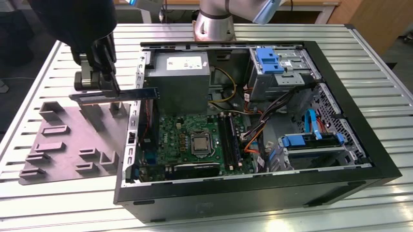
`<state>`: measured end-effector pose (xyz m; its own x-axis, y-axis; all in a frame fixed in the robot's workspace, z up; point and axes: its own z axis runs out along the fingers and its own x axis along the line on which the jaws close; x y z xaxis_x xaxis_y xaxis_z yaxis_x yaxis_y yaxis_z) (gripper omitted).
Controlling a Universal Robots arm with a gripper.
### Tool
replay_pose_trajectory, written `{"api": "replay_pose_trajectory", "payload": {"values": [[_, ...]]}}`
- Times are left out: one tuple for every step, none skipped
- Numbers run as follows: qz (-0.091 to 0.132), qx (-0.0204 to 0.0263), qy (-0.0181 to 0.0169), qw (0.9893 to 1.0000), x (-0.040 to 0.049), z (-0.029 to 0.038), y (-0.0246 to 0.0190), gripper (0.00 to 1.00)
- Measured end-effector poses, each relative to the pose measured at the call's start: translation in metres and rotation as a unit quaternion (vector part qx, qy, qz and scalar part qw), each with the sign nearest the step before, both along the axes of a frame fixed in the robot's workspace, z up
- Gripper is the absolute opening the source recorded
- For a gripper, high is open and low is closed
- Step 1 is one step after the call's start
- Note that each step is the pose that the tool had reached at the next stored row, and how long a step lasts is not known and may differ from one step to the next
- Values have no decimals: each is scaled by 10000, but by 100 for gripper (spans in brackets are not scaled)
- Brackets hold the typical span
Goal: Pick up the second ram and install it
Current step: 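Pick up the second ram and move it above second insertion slot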
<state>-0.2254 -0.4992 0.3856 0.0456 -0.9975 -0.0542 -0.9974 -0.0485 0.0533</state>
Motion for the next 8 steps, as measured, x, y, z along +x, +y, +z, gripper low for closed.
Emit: {"api": "replay_pose_trajectory", "payload": {"values": [[0, 0, 0, 10000, 11, 0, 0, 12], [0, 0, 0, 10000, 20, -1, 0, 12], [0, 0, -1, 10000, 30, -1, 0, 12], [0, 1, 0, 10000, 39, -1, 0, 12], [0, 0, 0, 10000, 48, 0, 0, 12], [0, 0, 0, 10000, 57, 0, 0, 12], [0, 0, 0, 10000, 66, 0, 0, 12], [0, 0, 0, 10000, 75, 0, 0, 12]]}}
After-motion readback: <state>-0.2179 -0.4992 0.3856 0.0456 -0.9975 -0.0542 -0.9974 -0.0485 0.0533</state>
